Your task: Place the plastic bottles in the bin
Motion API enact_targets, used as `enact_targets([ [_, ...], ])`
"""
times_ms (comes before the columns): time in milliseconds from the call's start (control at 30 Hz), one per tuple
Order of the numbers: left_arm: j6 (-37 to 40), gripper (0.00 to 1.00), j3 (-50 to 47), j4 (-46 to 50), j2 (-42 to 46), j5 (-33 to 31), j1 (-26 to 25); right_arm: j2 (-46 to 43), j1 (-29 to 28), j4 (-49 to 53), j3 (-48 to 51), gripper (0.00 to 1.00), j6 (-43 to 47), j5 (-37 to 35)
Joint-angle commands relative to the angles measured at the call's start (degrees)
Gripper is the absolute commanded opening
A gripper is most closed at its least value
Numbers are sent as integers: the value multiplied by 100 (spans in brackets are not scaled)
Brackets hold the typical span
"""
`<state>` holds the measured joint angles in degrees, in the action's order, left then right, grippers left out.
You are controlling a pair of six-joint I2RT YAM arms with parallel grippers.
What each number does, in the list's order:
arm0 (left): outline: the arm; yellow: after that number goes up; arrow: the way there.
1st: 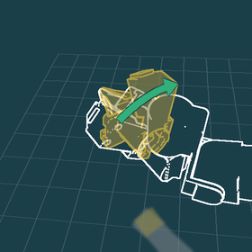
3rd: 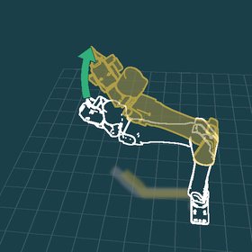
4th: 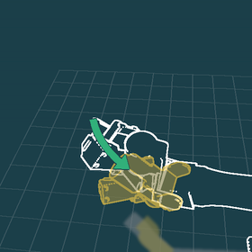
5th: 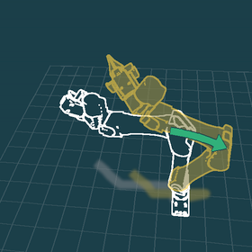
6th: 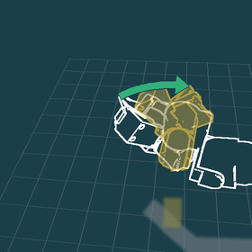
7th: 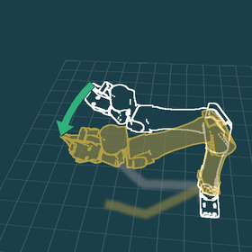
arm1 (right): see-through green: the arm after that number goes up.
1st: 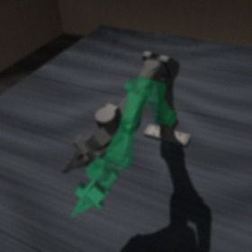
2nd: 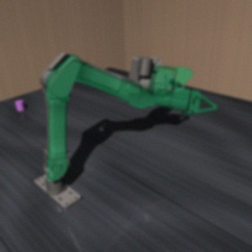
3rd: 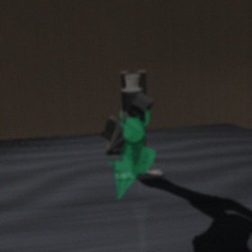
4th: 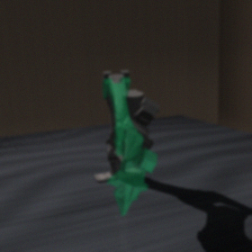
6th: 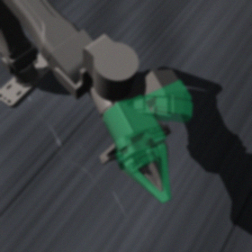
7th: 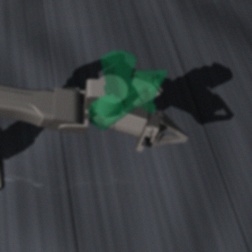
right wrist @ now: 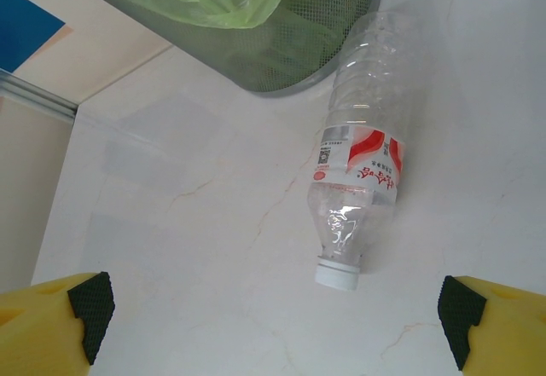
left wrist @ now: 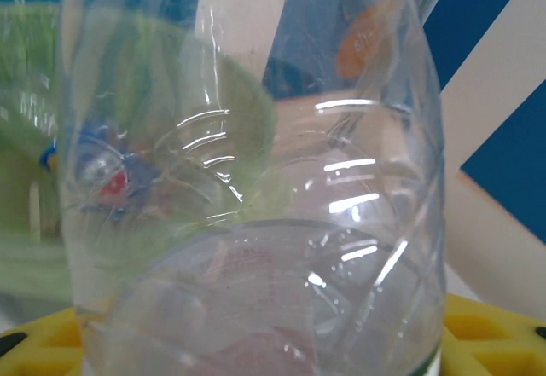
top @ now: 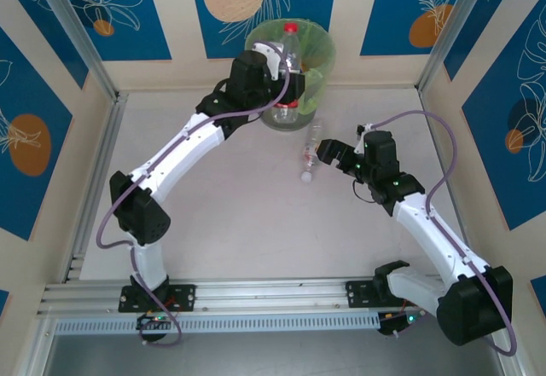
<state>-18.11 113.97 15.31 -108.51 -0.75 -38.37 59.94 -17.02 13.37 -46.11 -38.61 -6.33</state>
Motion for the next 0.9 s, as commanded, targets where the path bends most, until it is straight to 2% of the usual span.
enact_targets([
  [0, 504, 60, 621, -654, -441, -360, 67, -189, 28, 130, 76, 100, -113, -157],
  [267, 1189, 60, 2365, -1022, -1588, -905, 95, -375, 23, 299, 124, 100, -154, -254],
  [467, 1621, 60, 2446, -2084, -1886, -1316, 153, -502, 39, 351, 179, 100, -147, -328],
  [667, 1729, 61, 2641, -2977, -2407, -1374, 320, -619, 34, 454, 199, 100, -129, -367],
  [867, 2084, 63, 3490, -2772, -3101, -988, 530, -820, 42, 590, 282, 100, -68, -509],
])
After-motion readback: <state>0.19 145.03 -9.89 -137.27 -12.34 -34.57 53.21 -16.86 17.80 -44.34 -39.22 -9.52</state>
